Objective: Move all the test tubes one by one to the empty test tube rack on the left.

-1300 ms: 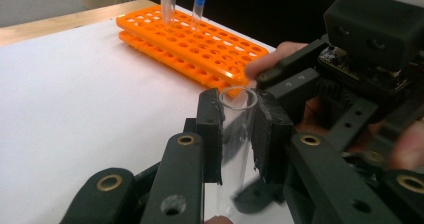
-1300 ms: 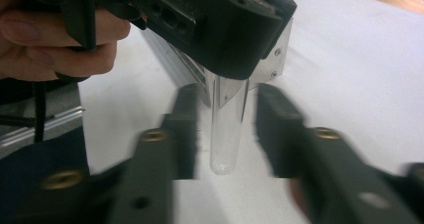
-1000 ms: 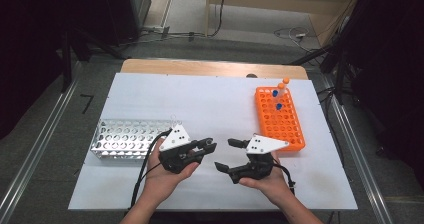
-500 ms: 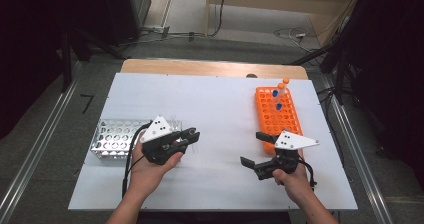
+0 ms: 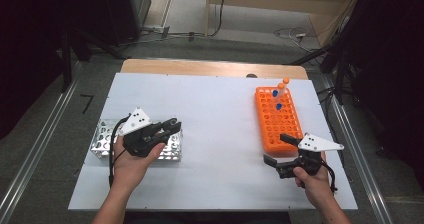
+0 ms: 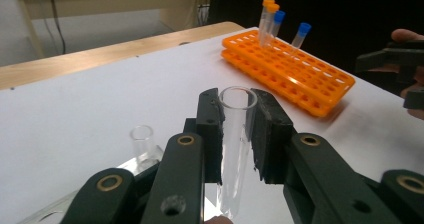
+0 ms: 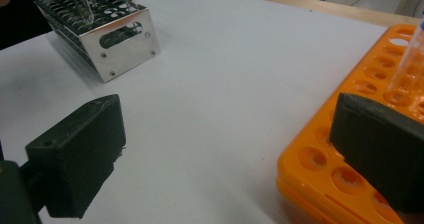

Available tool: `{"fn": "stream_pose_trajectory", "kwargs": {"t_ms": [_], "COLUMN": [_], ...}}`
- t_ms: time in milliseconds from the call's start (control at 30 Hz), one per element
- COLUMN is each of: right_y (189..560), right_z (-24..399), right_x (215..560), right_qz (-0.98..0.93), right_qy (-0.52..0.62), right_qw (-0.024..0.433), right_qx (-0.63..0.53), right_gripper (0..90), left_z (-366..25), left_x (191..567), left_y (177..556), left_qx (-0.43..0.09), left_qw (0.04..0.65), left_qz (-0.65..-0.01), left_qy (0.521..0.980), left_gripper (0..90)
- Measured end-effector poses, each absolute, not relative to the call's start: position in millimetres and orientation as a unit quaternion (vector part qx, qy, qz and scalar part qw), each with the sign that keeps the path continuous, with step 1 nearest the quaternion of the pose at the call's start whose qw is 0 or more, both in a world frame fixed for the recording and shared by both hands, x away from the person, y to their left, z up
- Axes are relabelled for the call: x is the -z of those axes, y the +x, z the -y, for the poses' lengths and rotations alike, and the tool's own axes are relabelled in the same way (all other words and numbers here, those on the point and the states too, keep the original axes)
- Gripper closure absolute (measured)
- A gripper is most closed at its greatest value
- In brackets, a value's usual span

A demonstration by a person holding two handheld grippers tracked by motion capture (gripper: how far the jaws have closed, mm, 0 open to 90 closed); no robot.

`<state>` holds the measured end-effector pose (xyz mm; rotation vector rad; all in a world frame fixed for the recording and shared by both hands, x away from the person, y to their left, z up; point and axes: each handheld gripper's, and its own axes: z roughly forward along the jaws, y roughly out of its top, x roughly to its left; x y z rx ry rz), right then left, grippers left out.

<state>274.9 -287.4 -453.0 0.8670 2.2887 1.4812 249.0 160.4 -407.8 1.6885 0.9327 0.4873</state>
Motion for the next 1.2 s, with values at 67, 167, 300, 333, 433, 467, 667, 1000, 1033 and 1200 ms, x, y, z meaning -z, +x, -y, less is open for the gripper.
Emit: {"fn": "stream_pose_trajectory", "kwargs": {"t_ms": [67,167,300,333,433,467,667,1000,1033,1200], "right_y": [276.6,280.1,282.0,282.3,282.8,282.8,282.9,283.6,283.8,284.4], "right_z": [291.2,295.1,298.4,299.1,299.9,300.1,301.5,303.3,303.5,303.7], "right_x": [455.2,456.8,457.7,457.7,457.9,457.9,457.7,457.8,457.8,458.6], "right_qz": [-0.794,-0.792,-0.790,-0.790,-0.788,-0.788,-0.785,-0.783,-0.783,-0.782], "right_qy": [0.303,0.310,0.314,0.314,0.316,0.316,0.319,0.320,0.320,0.321], "right_qw": [0.145,0.144,0.146,0.146,0.149,0.149,0.150,0.151,0.151,0.151], "right_qx": [-0.506,-0.506,-0.506,-0.506,-0.507,-0.507,-0.509,-0.512,-0.512,-0.512], "right_gripper": [0.1,0.1,0.1,0.1,0.1,0.1,0.2,0.3,0.3,0.6], "left_z": [-164.2,-170.2,-176.1,-177.0,-179.0,-179.2,-181.3,-179.0,-179.0,-178.4], "left_x": [407.2,406.1,404.5,404.1,402.4,402.0,401.1,413.2,414.9,424.1], "left_y": [250.7,254.0,259.8,261.5,267.6,269.8,281.9,294.1,294.8,297.9], "left_qx": [-0.210,-0.218,-0.228,-0.230,-0.239,-0.239,-0.255,-0.256,-0.256,-0.250], "left_qw": [0.541,0.540,0.535,0.533,0.531,0.532,0.521,0.505,0.503,0.493], "left_qz": [-0.397,-0.403,-0.412,-0.415,-0.421,-0.423,-0.435,-0.446,-0.447,-0.457], "left_qy": [0.711,0.706,0.701,0.701,0.696,0.693,0.689,0.693,0.694,0.697], "left_gripper": [77.0,76.9,77.0,77.0,77.0,77.0,77.0,77.0,77.0,76.9]}}
